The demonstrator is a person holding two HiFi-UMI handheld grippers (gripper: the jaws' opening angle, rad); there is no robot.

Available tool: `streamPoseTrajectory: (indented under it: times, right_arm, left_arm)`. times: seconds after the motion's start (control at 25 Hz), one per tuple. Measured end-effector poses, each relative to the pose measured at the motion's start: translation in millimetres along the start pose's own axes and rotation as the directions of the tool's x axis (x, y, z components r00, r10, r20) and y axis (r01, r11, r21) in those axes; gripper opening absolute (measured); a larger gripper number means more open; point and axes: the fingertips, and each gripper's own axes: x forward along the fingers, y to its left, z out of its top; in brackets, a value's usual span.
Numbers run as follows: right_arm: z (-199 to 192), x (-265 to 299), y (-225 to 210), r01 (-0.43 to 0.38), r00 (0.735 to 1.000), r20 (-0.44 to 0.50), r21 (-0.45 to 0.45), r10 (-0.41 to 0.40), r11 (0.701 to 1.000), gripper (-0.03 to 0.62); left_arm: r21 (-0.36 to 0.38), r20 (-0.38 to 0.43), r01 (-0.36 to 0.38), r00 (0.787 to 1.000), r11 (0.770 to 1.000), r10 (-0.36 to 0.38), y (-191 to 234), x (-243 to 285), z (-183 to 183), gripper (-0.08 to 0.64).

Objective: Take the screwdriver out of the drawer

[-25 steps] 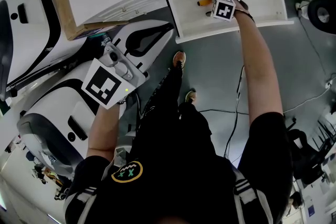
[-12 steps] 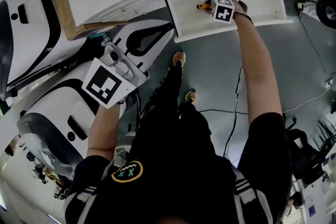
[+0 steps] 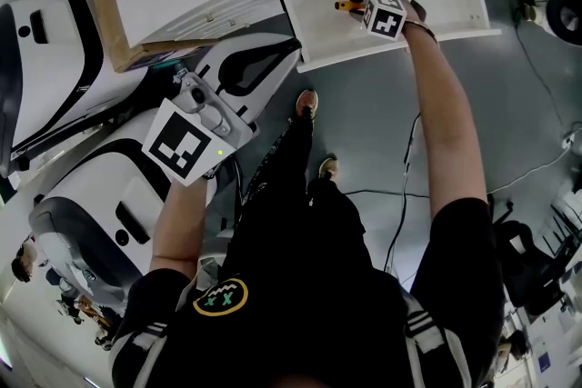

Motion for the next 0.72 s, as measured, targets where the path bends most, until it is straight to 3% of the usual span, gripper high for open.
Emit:
streamPoseTrajectory:
  times: [0.48,0.72]
  right_arm:
    - [19.7,-53.6,2.1,0.094,0.992,0.078,0.030,-0.097,0.995,0.130]
    - [46.0,-100.6,1.2,0.183,0.953,0.219,0.142,-0.211,0.973,0.130]
  left_arm:
    - [0.032,0.010,0.013,1.000,0.999,-0.013,-20.8,1.0,15.5,0.020]
    - [0.051,0.011,0.010,1.000,0.999,-0.011,-31.7,-2.9,21.1,0.020]
